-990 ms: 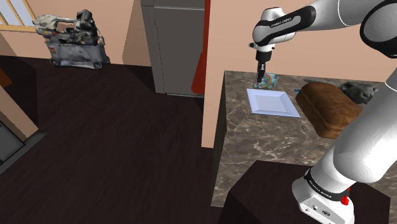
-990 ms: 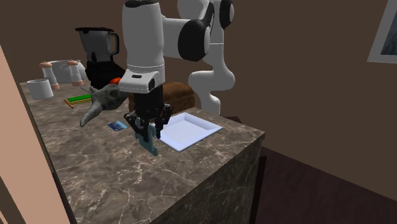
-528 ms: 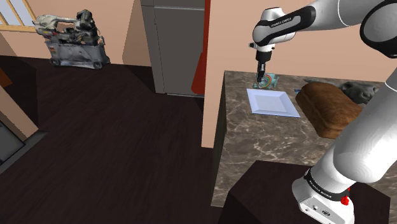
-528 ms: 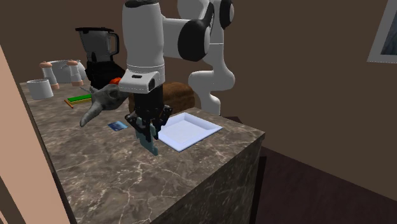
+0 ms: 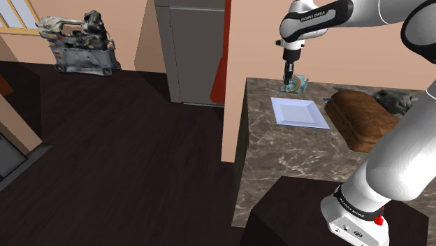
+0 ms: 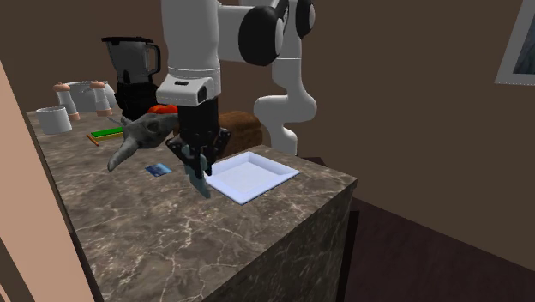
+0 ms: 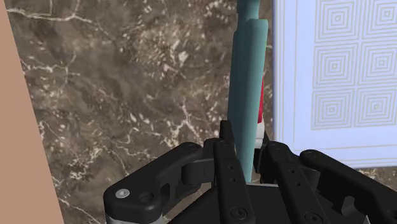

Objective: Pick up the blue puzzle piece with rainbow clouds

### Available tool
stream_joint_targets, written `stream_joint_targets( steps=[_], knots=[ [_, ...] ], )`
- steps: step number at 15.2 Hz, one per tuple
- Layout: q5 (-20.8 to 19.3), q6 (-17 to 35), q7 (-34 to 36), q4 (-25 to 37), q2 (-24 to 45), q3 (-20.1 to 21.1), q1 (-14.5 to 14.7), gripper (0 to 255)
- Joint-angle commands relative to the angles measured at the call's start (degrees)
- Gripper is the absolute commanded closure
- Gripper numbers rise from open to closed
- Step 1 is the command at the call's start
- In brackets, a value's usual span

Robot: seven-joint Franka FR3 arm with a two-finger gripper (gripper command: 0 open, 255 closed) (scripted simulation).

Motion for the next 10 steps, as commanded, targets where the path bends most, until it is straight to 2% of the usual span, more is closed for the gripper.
stream_joint_targets(
  steps=[1, 8, 10],
  knots=[
    [0.0, -1.6, 0.1, 1.4, -0.2, 0.1, 0.1, 255],
    [-0.2, -6.9, -0.1, 6.0, -0.9, 0.2, 0.2, 255],
    [-0.2, -7.0, -0.1, 6.1, -0.9, 0.2, 0.2, 255]
  ],
)
